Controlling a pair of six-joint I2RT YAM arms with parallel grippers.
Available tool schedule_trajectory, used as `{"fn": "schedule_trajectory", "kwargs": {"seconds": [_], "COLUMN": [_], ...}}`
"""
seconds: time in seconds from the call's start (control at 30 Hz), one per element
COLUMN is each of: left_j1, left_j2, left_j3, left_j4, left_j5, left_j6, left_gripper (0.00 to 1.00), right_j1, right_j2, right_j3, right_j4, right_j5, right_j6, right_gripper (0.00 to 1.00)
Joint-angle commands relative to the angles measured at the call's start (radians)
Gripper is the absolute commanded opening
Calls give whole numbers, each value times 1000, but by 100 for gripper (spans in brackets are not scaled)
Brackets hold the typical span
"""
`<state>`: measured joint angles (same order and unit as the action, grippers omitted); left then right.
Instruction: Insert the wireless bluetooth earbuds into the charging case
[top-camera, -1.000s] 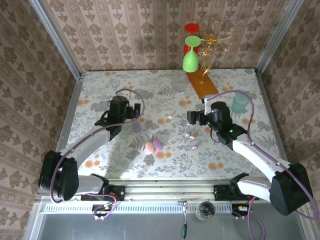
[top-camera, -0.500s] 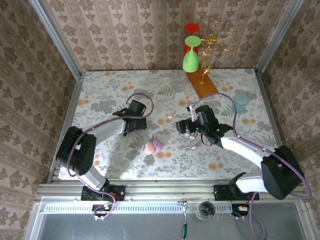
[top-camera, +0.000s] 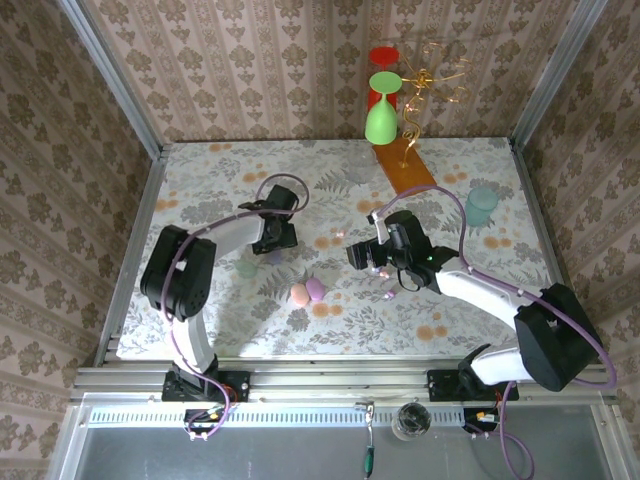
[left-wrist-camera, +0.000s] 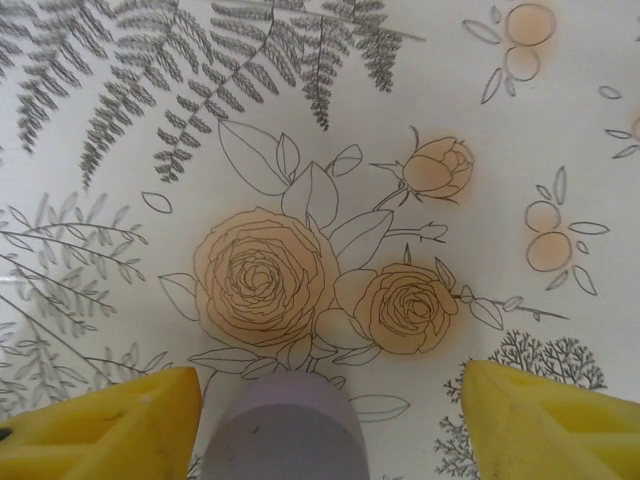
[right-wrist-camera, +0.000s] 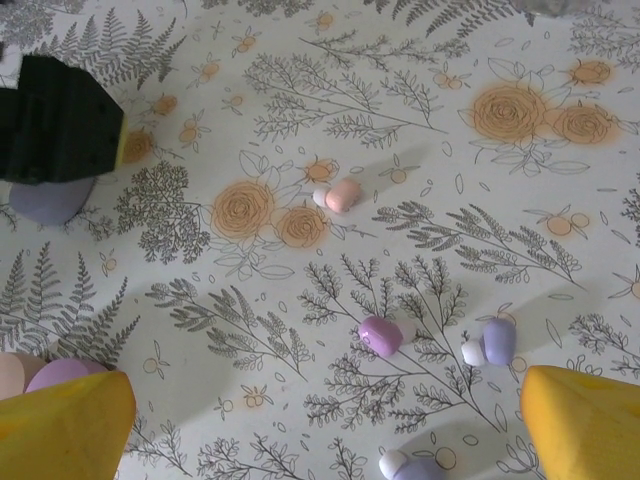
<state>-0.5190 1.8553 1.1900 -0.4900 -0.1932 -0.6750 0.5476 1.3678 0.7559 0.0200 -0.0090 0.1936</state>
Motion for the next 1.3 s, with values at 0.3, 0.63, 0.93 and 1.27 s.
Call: {"fn": "schedule_trajectory", "kwargs": {"seconds": [0.3, 0.63, 0.93, 1.27], "left_j1": [-3, -4, -23, -41], "left_j2": [-6, -93, -219, -263], "left_j3": [-23, -15, -13, -56], "left_j4": [-57, -158, -147, 135], "left_j5": [28, -23, 68, 227], "left_j6": [-80, -280, -438, -134], "left_gripper": [50, 37, 34, 28], "right_j1": [8, 15, 14, 6], "right_j2": [17, 62, 99, 120], "right_j3": [45, 46, 38, 37], "right_j4": [-8, 3, 186, 277], "right_j5": [-8, -27, -217, -301], "right_j6": [5, 36, 272, 371], "right_gripper": [100, 100, 100, 100]}}
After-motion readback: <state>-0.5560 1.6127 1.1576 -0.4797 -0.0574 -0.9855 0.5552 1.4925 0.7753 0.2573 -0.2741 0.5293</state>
